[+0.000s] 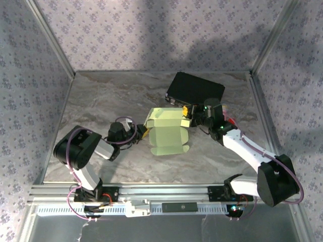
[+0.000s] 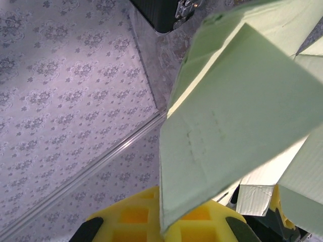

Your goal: Fold the paper box

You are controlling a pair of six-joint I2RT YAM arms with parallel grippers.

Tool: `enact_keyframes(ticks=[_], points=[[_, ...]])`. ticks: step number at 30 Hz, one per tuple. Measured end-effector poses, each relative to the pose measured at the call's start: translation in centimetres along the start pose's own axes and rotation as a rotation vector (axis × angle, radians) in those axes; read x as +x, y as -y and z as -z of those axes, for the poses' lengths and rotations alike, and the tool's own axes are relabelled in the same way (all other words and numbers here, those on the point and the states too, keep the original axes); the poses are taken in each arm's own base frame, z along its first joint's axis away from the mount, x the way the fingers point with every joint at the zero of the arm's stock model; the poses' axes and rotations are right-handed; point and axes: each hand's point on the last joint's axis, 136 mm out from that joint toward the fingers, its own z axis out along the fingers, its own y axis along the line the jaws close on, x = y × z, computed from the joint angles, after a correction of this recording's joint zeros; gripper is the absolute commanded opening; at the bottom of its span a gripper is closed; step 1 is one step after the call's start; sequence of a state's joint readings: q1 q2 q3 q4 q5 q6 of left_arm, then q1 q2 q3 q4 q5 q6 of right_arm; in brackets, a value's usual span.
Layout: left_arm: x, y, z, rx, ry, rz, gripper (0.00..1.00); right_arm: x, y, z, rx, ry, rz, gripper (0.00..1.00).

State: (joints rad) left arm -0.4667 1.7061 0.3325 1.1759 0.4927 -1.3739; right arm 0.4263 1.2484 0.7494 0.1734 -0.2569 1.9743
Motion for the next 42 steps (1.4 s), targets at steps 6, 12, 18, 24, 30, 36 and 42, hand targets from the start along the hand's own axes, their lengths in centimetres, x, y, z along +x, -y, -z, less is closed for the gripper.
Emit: enact_keyframes(ticks=[6, 12, 18, 24, 30, 36, 42], points=[[0.4, 2.6, 0.2, 0.092, 0.023, -0.044, 0.27, -1.0, -0.2, 0.2, -0.009, 0.012, -0.013, 0.0], [0.9, 4.2, 0.9, 0.111, 0.037, -0.098, 0.32, -1.4, -0.2, 0.2, -0.013, 0.014, -0.025, 0.0], [1.3, 4.0, -0.2, 0.093, 0.016, -0.111, 0.36, -1.3, -0.4, 0.2, -0.022, 0.01, -0.032, 0.0], [3.6, 4.2, -0.9, 0.081, -0.018, -0.174, 0.44, -1.5, -0.6, 0.3, -0.033, 0.013, -0.042, 0.0], [4.2, 4.4, -0.9, 0.039, -0.021, -0.24, 0.45, -1.7, -0.6, 0.3, -0.04, 0.014, -0.048, 0.0], [3.6, 3.4, -1.2, -0.056, 0.004, -0.29, 0.36, -1.1, -0.4, 0.2, -0.037, 0.003, -0.041, 0.0], [3.5, 2.7, -0.4, -0.14, 0.012, -0.341, 0.46, -0.9, 0.5, -0.1, -0.013, 0.025, 0.008, 0.0]])
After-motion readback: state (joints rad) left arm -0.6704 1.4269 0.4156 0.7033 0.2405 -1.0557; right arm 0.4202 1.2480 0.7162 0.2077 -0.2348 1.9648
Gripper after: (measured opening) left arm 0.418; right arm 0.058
